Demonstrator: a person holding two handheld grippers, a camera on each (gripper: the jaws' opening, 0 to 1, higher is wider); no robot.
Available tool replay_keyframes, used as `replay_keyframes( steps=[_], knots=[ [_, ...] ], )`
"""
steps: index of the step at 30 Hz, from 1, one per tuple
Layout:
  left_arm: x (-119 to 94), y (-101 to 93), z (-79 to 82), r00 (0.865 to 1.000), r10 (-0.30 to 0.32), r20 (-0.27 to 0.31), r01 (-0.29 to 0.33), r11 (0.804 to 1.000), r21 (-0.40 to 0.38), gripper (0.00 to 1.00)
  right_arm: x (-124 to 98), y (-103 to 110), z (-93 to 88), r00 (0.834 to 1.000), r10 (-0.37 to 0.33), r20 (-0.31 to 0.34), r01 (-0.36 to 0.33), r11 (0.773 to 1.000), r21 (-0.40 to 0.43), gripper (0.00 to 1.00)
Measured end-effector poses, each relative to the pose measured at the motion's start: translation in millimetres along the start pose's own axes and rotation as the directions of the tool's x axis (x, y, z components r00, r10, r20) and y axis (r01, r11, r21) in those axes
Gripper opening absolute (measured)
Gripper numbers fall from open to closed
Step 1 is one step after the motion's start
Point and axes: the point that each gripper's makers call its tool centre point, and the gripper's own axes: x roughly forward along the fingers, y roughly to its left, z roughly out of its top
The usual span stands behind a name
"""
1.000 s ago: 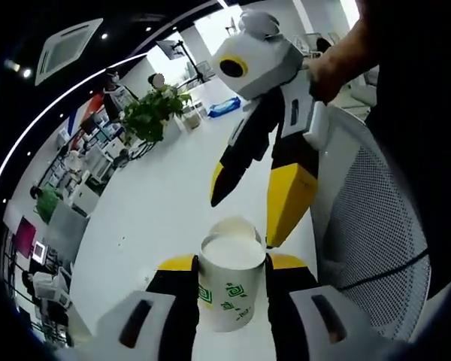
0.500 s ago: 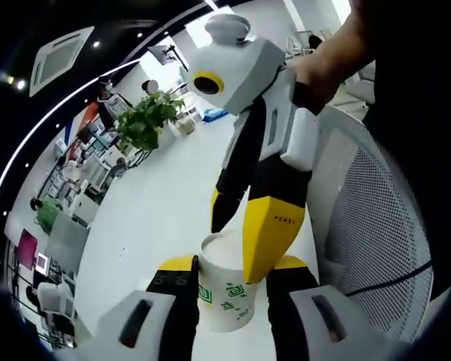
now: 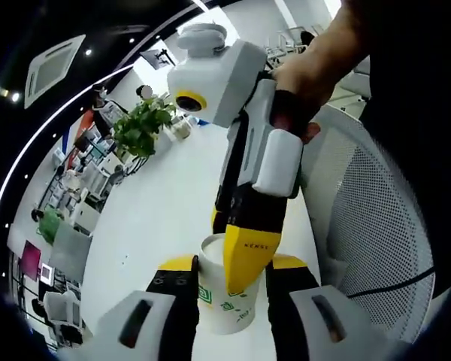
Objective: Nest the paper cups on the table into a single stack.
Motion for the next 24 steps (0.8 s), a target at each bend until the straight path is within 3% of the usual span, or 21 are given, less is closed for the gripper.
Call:
replay_keyframes(
  steps=[14, 24],
  knots=[
    [-4, 1.6, 0.9, 1.0, 0.0, 0.001, 0.0, 1.0, 0.003, 0.34, -1, 5, 2.0, 0.999, 0.03, 0.012, -0.031, 0.999, 0.044, 0.34],
    [-13, 8.0, -5.3, 0.999, 0.01, 0.034, -0.008, 0.997, -0.076, 0.38, -6, 0, 6.0, 0.999, 0.027, 0.032, -0.029, 0.997, 0.068, 0.34]
  ],
)
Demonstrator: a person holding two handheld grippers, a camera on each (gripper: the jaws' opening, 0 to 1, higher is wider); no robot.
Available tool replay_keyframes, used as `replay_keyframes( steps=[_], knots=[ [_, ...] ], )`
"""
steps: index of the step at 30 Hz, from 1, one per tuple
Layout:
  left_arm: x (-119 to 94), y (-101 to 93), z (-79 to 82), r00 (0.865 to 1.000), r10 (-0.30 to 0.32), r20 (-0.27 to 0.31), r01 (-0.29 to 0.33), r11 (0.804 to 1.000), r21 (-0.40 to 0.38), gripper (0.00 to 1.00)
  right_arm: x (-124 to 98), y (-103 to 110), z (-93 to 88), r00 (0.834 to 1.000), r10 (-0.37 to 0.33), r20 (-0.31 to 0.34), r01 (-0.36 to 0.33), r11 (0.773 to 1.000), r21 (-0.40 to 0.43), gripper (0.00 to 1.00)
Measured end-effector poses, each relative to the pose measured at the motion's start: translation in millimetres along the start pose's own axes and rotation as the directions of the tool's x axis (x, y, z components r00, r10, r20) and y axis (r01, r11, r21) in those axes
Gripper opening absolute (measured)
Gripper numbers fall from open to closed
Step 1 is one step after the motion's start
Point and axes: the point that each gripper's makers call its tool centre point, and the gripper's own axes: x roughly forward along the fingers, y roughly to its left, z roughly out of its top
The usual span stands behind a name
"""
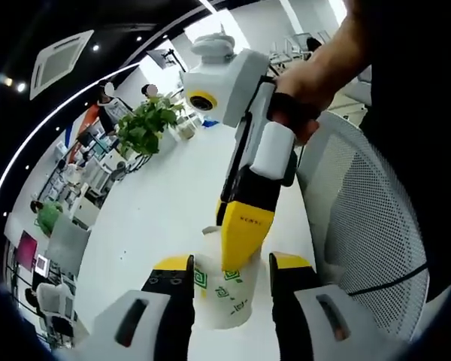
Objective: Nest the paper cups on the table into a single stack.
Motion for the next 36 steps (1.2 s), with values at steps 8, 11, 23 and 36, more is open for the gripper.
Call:
replay_keyframes(
  steps=[8, 11, 23, 36],
  knots=[
    [-19, 15.7, -14.3, 0.998, 0.026, 0.054, -0.018, 0.989, -0.144, 0.37, -5, -2, 2.3, 1.0, 0.021, 0.011, -0.021, 1.0, -0.009, 0.34],
    [-25, 21.9, -20.5, 0.997, 0.045, 0.069, -0.031, 0.981, -0.189, 0.37, -7, 0, 2.9, 0.999, 0.043, 0.018, -0.043, 0.999, -0.014, 0.34],
    [-37, 29.4, -29.8, 0.988, 0.08, 0.13, -0.024, 0.923, -0.385, 0.32, -13, 5, 3.0, 0.997, 0.068, 0.026, -0.066, 0.996, -0.051, 0.34],
    [-36, 20.4, -31.5, 0.945, 0.038, 0.325, 0.189, 0.748, -0.637, 0.21, -19, 16, 3.2, 0.993, 0.116, 0.035, -0.112, 0.99, -0.09, 0.34]
  ],
)
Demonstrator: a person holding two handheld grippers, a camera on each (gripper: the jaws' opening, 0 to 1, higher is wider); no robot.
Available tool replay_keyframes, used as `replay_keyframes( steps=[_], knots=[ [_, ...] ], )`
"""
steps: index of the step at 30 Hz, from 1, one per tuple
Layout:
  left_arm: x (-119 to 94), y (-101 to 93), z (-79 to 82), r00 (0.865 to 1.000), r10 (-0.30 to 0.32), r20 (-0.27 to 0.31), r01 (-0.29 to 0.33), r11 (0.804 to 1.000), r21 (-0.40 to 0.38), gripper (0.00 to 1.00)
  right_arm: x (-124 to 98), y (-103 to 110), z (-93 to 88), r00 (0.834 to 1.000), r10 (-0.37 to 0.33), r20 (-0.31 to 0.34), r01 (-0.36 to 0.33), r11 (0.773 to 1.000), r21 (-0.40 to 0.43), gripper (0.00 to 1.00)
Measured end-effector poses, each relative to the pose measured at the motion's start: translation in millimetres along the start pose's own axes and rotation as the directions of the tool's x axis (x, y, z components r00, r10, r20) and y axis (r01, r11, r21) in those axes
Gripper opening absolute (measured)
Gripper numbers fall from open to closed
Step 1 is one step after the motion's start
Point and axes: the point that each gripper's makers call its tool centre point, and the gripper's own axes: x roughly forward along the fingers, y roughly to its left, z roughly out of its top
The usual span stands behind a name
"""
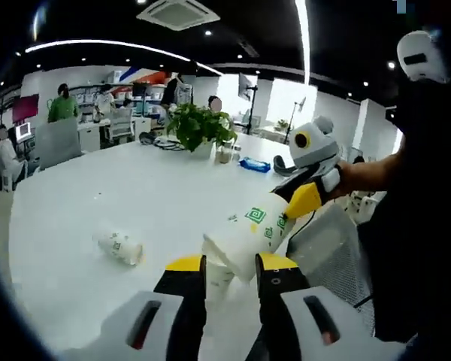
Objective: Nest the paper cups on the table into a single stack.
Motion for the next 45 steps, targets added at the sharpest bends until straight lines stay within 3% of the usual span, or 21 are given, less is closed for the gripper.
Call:
replay_keyframes(
  steps=[11, 13, 16, 21, 31, 41, 43, 45],
  knots=[
    [1, -18.9, 3.6, 0.994, -0.087, 0.059, 0.091, 0.993, -0.074, 0.11, -5, 5, 1.8, 0.998, 0.06, 0.013, -0.059, 0.997, -0.043, 0.34],
    [0, -21.2, 5.6, 0.991, -0.106, 0.077, 0.114, 0.989, -0.096, 0.1, -6, 6, 2.8, 0.997, 0.075, 0.019, -0.073, 0.996, -0.057, 0.34],
    [-3, -24.9, 11.7, 0.979, -0.149, 0.136, 0.172, 0.968, -0.184, 0.11, -8, 9, 4.6, 0.995, 0.095, 0.04, -0.091, 0.992, -0.093, 0.34],
    [-6, -18.4, 17.1, 0.972, -0.135, 0.19, 0.176, 0.959, -0.221, 0.09, -8, 10, 1.9, 0.994, 0.102, 0.044, -0.096, 0.988, -0.119, 0.34],
    [-4, -13.4, 12.1, 0.979, -0.141, 0.149, 0.17, 0.965, -0.201, 0.05, -6, 6, -11.1, 0.997, 0.08, -0.014, -0.081, 0.981, -0.177, 0.34],
    [-6, -34.1, 22.9, 0.965, -0.23, 0.129, 0.249, 0.956, -0.157, 0.0, -8, -4, -23.3, 0.998, 0.034, -0.057, -0.044, 0.98, -0.193, 0.33],
    [-5, -34.1, 25.5, 0.969, -0.216, 0.123, 0.231, 0.965, -0.127, 0.0, -11, -6, -23.4, 0.998, 0.026, -0.059, -0.038, 0.977, -0.211, 0.26],
    [-4, -36.2, 30.3, 0.967, -0.22, 0.129, 0.237, 0.962, -0.136, 0.0, -12, -5, -21.0, 0.998, 0.028, -0.049, -0.038, 0.977, -0.209, 0.3]
  ],
)
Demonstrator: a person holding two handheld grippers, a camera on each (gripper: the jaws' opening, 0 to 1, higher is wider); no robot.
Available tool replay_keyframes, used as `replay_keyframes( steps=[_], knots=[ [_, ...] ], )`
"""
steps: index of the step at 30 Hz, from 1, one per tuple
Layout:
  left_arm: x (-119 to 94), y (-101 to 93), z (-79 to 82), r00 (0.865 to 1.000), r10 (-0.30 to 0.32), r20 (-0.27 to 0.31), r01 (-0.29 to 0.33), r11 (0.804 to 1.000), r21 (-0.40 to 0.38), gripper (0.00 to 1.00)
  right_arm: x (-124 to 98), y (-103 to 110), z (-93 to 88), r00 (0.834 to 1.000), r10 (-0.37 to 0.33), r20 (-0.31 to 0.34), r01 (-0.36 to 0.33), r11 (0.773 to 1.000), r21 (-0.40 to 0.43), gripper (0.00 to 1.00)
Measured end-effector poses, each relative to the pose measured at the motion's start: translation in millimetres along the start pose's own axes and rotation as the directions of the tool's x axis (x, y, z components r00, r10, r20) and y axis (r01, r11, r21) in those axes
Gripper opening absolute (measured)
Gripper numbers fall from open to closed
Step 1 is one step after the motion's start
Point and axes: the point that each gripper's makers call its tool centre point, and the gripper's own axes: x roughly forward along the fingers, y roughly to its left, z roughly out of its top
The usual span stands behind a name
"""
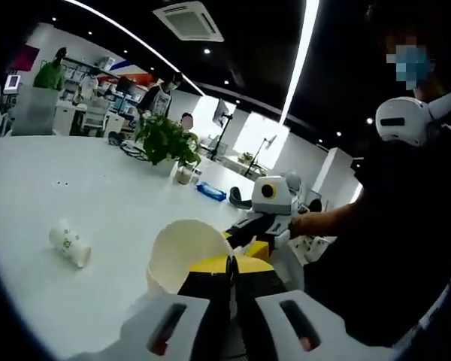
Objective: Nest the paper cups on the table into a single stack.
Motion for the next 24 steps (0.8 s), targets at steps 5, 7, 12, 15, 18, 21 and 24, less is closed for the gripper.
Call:
replay_keyframes(
  steps=[5, 7, 12, 15, 18, 21, 24],
  knots=[
    [4, -2.3, 7.8, 1.0, 0.019, -0.015, -0.018, 0.999, 0.044, 0.0, -5, -7, -2.9, 0.997, -0.06, -0.048, 0.055, 0.993, -0.102, 0.32],
    [6, -3.9, 11.9, 1.0, 0.018, -0.011, -0.017, 0.999, 0.051, 0.0, -6, -10, -4.1, 0.995, -0.079, -0.06, 0.07, 0.989, -0.131, 0.34],
    [14, 1.0, 9.8, 0.995, 0.061, -0.074, -0.053, 0.993, 0.106, 0.0, -9, -16, -10.3, 0.986, -0.135, -0.097, 0.113, 0.973, -0.202, 0.41],
    [19, 2.8, 5.3, 0.992, 0.074, -0.105, -0.06, 0.99, 0.125, 0.0, -10, -18, -10.8, 0.985, -0.145, -0.099, 0.122, 0.972, -0.201, 0.46],
    [25, 8.2, -2.4, 0.982, 0.108, -0.155, -0.084, 0.984, 0.156, 0.0, -13, -21, -10.0, 0.982, -0.165, -0.091, 0.144, 0.968, -0.206, 0.51],
    [33, 10.6, -7.1, 0.976, 0.123, -0.182, -0.092, 0.981, 0.169, 0.0, -14, -24, -9.9, 0.98, -0.181, -0.084, 0.161, 0.966, -0.202, 0.59],
    [38, 12.2, -9.2, 0.969, 0.139, -0.203, -0.101, 0.977, 0.189, 0.0, -16, -27, -11.0, 0.977, -0.198, -0.083, 0.178, 0.962, -0.206, 0.64]
  ],
)
